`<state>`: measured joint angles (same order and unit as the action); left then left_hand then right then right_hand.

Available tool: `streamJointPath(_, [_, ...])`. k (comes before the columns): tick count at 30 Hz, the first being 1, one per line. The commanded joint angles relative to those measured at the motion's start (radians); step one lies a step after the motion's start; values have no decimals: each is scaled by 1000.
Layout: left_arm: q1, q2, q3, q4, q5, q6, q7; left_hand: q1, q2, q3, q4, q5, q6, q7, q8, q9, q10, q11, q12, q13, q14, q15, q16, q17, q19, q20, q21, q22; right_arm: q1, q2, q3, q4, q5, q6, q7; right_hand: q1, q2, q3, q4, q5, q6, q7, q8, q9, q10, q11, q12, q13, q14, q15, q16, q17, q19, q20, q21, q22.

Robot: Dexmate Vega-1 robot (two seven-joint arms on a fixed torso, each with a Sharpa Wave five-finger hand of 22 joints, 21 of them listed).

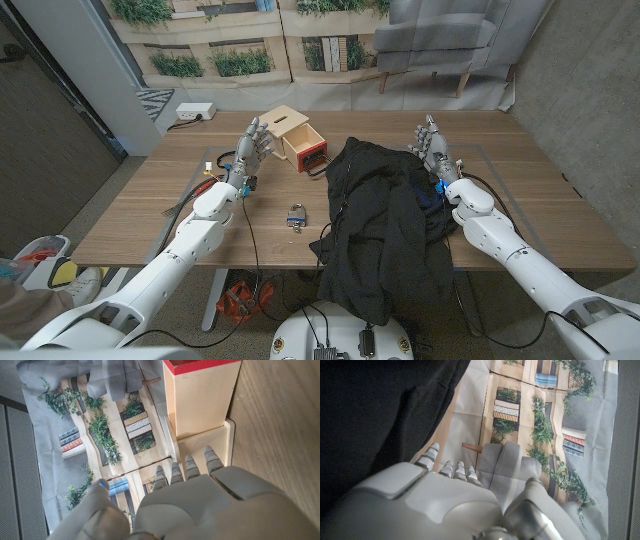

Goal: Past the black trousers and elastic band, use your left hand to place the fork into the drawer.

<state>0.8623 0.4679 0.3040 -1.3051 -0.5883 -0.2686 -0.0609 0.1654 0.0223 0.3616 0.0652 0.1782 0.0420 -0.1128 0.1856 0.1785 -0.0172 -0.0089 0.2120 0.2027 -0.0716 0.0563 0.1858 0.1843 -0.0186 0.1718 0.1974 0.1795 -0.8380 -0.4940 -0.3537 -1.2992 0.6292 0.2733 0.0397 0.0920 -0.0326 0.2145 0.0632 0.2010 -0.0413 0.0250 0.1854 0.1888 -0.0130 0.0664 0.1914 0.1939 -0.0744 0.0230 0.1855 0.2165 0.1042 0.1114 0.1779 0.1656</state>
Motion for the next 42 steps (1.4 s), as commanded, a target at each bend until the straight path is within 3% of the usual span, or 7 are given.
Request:
streamJointPath(1, [36,-144,-183,-6,175,68,-104,6,1,8,-1,5,2,-9,6,2,-6,-5,4,4,-11,4,4,5,-3,8,3,3,3,49,52,11,-55,-37,38,9,2,8,-1,6,-4,4,7,1,2,4,5,4,-7,-2,8,0,4,5,6,5])
streamJointPath(12, [49,-238,-287,-25,279,101,-170,5,2,8,-3,4,3,-9,6,2,-7,-3,5,4,-16,6,2,5,-5,8,2,3,-2,73,85,18,-89,-41,56,12,4,8,-4,5,0,3,9,1,5,6,7,4,-5,-3,10,-1,5,5,8,5])
streamJointPath(25, [67,-286,-339,-55,366,114,-178,3,4,8,-5,4,3,-7,5,2,-11,-3,4,3,-33,11,-2,5,-18,3,-2,3,-5,81,102,18,-104,-52,66,17,8,10,-8,4,11,1,14,1,22,6,14,4,4,-4,14,-4,13,5,11,5])
streamJointPath(27, [70,-288,-344,-59,382,114,-172,2,4,8,-6,4,4,-7,5,2,-11,-2,4,3,-35,12,-2,5,-22,-11,-3,3,-4,82,103,20,-108,-51,66,18,8,11,-9,4,13,0,15,1,23,5,14,4,3,-4,14,-4,13,5,11,5])
streamJointPath(31, [73,-287,-348,-61,428,102,-148,2,7,10,-11,4,11,-1,6,2,-8,8,6,3,-37,2,1,5,-20,-74,-1,1,-1,84,105,22,-110,-54,63,20,9,11,-10,3,15,-1,15,1,26,5,15,4,4,-5,15,-5,14,3,12,5])
streamJointPath(33, [75,-286,-350,-62,446,99,-138,3,8,11,-13,4,14,2,7,2,-4,10,8,3,-36,3,2,4,-13,-91,1,0,1,87,106,25,-108,-53,69,21,10,12,-11,3,16,-1,15,1,28,4,16,4,5,-7,15,-6,15,3,12,5])
streamJointPath(42, [80,-275,-352,-72,513,96,-111,10,11,14,-21,4,22,7,9,2,1,14,10,2,-40,-14,0,2,-17,-105,-2,-2,14,92,102,40,-125,-45,63,25,11,13,-14,2,20,-2,16,1,29,5,16,4,6,-10,15,-7,15,2,12,5])
